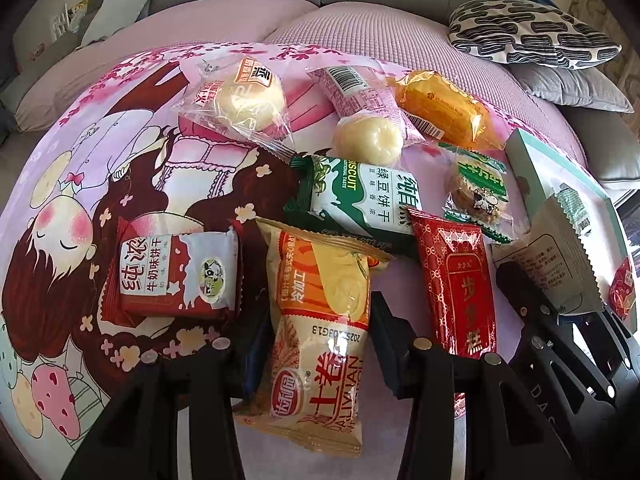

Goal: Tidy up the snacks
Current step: 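Lift both held packets and carry them over the teal tray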

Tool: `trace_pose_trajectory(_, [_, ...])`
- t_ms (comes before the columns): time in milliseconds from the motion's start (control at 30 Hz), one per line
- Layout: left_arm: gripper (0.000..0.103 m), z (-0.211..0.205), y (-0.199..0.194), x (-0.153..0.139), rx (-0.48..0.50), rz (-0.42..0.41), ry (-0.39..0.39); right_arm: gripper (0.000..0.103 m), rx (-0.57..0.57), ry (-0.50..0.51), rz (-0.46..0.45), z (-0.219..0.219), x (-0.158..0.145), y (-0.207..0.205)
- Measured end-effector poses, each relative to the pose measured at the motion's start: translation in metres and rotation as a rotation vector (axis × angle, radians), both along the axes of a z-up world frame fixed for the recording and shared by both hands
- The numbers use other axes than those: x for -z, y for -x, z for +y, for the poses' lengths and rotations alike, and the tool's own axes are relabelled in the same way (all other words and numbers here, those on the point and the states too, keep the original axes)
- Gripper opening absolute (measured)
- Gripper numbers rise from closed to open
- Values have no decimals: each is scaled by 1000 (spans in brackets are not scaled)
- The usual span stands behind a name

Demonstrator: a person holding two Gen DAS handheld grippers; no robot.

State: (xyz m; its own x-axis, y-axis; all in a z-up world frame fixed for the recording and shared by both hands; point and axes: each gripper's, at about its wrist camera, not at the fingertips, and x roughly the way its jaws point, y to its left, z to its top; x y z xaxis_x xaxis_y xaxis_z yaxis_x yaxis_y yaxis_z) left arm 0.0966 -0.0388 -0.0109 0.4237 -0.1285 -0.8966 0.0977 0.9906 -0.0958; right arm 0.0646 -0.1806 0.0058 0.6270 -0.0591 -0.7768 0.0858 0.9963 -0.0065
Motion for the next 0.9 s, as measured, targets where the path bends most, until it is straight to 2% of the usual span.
trace_pose_trajectory(433, [46,-3,0,0,-1,-26,-8,31,3,-6,-1,-2,-1,0])
trace_pose_trajectory(567, [41,2,-1,-2,-13,-27,14,24,6,-14,-21,-2,-7,3])
trace_pose_trajectory(633, [40,6,-1,-5,-16,-28,31,21,1,-17,-30,-2,-10,4])
trace_pose_trajectory(900, [39,6,5,-26,-7,-87,54,20,8,-40,-74,-5,-24,11])
